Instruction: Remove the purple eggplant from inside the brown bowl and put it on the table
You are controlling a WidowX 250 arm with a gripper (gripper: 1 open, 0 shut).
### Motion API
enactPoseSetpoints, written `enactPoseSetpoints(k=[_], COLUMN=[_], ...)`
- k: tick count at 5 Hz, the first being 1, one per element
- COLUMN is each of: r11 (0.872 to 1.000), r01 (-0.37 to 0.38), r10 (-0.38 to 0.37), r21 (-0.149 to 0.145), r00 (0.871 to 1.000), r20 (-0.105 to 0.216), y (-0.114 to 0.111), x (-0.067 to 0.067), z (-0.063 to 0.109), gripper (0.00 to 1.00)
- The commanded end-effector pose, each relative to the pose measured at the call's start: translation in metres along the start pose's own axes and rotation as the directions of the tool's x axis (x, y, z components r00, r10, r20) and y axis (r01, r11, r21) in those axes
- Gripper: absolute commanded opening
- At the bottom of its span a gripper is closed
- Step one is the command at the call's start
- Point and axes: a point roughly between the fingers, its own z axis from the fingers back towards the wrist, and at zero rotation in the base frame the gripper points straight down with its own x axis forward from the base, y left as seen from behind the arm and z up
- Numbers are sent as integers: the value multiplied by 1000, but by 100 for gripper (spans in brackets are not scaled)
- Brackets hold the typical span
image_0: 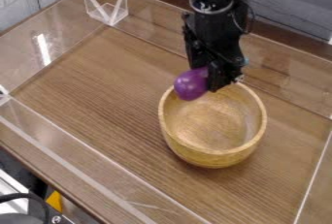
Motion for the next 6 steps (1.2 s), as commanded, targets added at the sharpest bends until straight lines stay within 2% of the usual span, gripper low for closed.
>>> enactPoseSetpoints(k=[1, 3, 5, 6], r11=[998, 997, 978, 968], r01=[-61, -77, -200, -242], r10=[60, 77, 201, 246], r21=[31, 31, 58, 69], r00=[998, 997, 979, 968], r20=[33, 9, -29, -46], y=[13, 42, 85, 92], x=[-10, -54, -81, -91], z=[21, 19, 10, 2], gripper=[0, 0, 0, 0])
